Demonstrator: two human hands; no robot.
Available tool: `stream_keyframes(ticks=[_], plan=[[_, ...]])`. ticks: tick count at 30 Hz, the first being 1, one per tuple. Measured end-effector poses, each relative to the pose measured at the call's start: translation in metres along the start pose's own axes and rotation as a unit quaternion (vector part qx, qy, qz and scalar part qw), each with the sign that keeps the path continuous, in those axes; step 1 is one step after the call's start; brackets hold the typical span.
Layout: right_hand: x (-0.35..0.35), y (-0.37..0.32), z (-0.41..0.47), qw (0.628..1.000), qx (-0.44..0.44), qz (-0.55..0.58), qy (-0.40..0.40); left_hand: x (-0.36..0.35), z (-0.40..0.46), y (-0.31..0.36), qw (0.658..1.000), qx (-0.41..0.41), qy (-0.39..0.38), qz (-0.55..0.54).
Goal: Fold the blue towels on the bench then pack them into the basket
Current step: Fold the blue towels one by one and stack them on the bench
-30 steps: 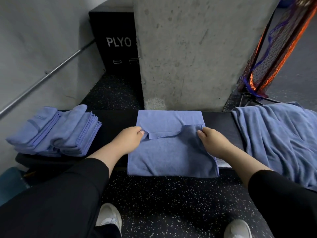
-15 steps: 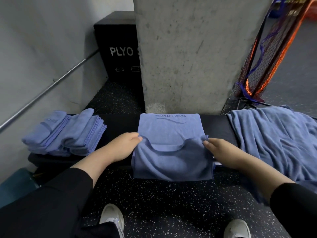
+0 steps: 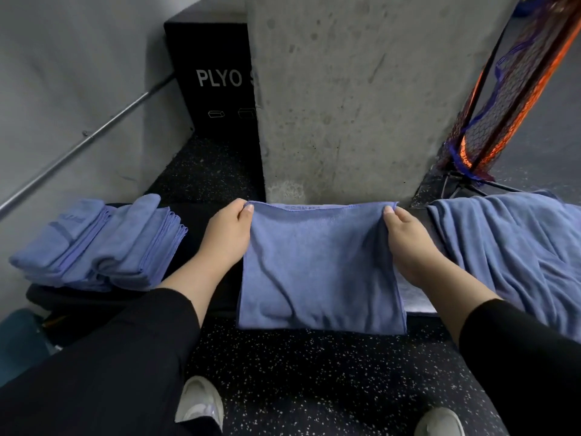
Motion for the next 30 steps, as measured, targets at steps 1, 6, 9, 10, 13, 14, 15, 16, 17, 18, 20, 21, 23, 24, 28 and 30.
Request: stream_keyframes(ticks=[1,6,9,10,13,14,15,16,17,18,20,21,23,24,28,30], plan=[[-0.005,0.006,0.004,1.0,0.001,-0.027,-0.01,-0.007,0.003,-0.008,1.0,0.007,-0.013,0.01],[-0.018,0.019,0.008,0.974,0.025,-0.221,-0.053,-0.047,0.004,-0.021,0.975,-0.012,-0.138,0.172],[-0.022,0.017,0.005,0.955,0.051,-0.284,-0.075,-0.047,0.003,-0.018,0.966,-0.019,-0.148,0.212],[-0.022,0.017,0.003,0.951,0.049,-0.295,-0.079,-0.045,0.001,-0.017,0.964,-0.017,-0.153,0.218],[-0.019,0.019,-0.004,0.941,0.03,-0.322,-0.099,-0.041,-0.006,-0.018,0.958,-0.006,-0.182,0.221],[-0.017,0.02,-0.008,0.938,0.025,-0.328,-0.108,-0.039,-0.01,-0.019,0.956,-0.003,-0.193,0.22],[-0.015,0.02,-0.012,0.935,0.022,-0.334,-0.119,-0.037,-0.014,-0.019,0.954,-0.002,-0.205,0.219],[-0.014,0.021,-0.016,0.933,0.019,-0.335,-0.131,-0.035,-0.017,-0.02,0.951,-0.002,-0.218,0.218],[-0.013,0.021,-0.022,0.93,0.017,-0.337,-0.146,-0.032,-0.021,-0.021,0.949,-0.002,-0.231,0.216],[-0.011,0.02,-0.028,0.926,0.016,-0.342,-0.159,-0.029,-0.025,-0.023,0.946,0.0,-0.242,0.214],[-0.009,0.019,-0.038,0.915,0.022,-0.36,-0.182,-0.024,-0.031,-0.026,0.943,0.003,-0.258,0.211],[-0.008,0.018,-0.042,0.913,0.028,-0.361,-0.19,-0.02,-0.034,-0.027,0.943,0.005,-0.26,0.206],[-0.003,0.021,-0.043,0.93,0.028,-0.319,-0.178,-0.014,-0.038,-0.028,0.953,0.009,-0.256,0.164],[0.002,0.025,-0.041,0.951,0.011,-0.264,-0.164,-0.01,-0.039,-0.027,0.961,0.015,-0.252,0.117],[0.015,0.029,-0.035,0.992,-0.048,0.033,-0.114,0.0,-0.039,-0.021,0.963,0.097,-0.212,-0.137],[0.021,0.019,-0.027,0.992,-0.039,0.088,-0.08,0.004,-0.033,-0.015,0.957,0.119,-0.173,-0.198]])
Point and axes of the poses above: each hand's wrist, its own z-axis towards the middle knuckle, its own x-axis out of the back of the hand, y = z × x, the point moved 7 cm from there along z, towards the middle knuckle, and after that the axes turned 3 degrees about -z, right-handed, at the moved point
